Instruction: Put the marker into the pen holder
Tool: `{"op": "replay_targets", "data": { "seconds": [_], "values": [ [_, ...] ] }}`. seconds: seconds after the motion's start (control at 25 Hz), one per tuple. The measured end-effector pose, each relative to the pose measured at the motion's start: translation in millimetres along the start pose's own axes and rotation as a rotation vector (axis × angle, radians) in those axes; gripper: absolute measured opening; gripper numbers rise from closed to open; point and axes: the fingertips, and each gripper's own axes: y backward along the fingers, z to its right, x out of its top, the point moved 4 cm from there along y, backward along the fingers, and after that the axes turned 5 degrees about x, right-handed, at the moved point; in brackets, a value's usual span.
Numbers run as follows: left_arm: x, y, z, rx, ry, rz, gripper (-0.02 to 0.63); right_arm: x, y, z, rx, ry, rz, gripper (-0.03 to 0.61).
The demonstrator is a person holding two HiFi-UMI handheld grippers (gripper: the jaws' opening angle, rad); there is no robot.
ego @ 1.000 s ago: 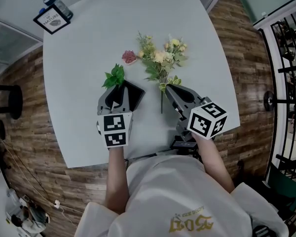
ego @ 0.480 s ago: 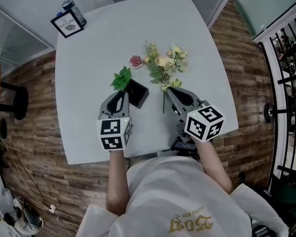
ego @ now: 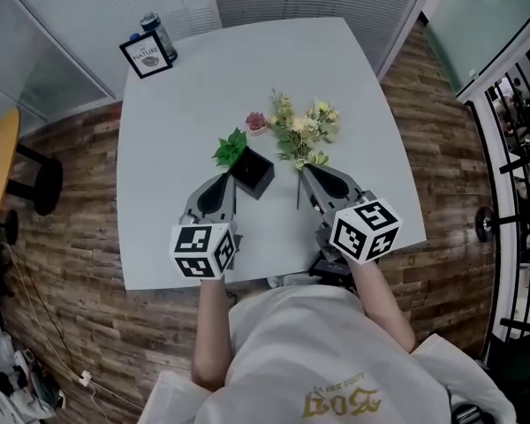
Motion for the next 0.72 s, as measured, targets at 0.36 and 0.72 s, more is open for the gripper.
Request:
{"op": "replay_targets", "data": {
  "seconds": [0.36, 0.72],
  "values": [
    [9.2, 22.5, 8.9, -0.029, 0.037, 0.064, 0.014, 2.2, 12.3, -16.1, 0.002, 0.034, 0.028, 0.017],
    [7.6, 29.4, 11.5, 0.001, 0.006, 0.071, 0.014, 1.5, 17.6, -21.0, 0.01, 0.042, 0.028, 0.017]
  ]
}}
